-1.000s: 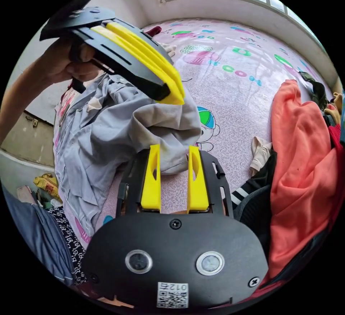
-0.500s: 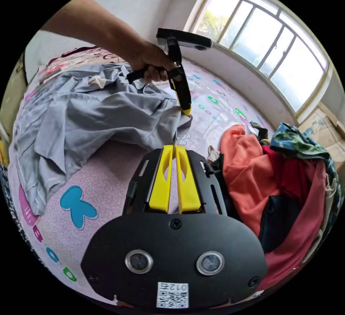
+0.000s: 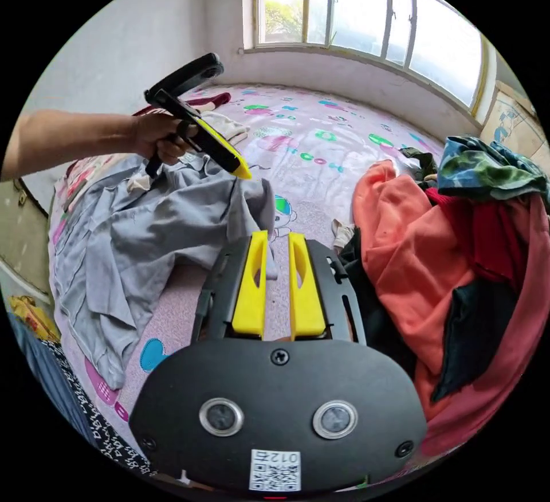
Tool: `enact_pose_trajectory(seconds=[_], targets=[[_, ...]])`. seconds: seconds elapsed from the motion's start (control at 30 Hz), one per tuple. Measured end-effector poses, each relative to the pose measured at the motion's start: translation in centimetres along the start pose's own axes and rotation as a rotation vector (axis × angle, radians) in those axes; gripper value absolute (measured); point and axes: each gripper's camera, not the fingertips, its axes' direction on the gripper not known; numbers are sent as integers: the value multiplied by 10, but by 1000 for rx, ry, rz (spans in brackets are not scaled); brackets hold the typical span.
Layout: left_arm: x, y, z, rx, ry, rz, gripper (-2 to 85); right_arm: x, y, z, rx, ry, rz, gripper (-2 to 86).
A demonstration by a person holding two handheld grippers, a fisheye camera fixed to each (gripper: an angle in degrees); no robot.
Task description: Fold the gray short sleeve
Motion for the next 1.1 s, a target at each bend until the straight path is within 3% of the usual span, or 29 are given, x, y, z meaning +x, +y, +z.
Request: enact_pose_trajectory(seconds=[0.1, 0.2, 0.3, 0.47, 0.6, 0.83, 1.0, 1.1], targets=[[4, 3, -11, 92, 100, 22, 4, 7, -13, 42, -109, -122, 23, 44], [2, 10, -12, 112, 31, -33, 4, -28, 0, 55, -174, -254, -151, 17], [12, 15, 7, 11, -33, -32, 4, -58, 29, 45, -143, -164, -266, 15], [29, 30, 45, -125, -197, -15, 3, -8, 41, 39, -49, 20, -32, 28], [21, 43, 51, -131, -199, -82, 2, 14, 18, 71, -89, 59, -57, 38], [31, 57, 34, -88, -224, -87, 3, 19, -19, 156, -262, -110, -157, 91], [84, 43, 12, 14, -325, 7, 6, 23, -26, 164, -212, -126, -124, 82], [91, 23, 29, -58, -342, -32, 15, 19, -15, 159, -210, -164, -174, 73]])
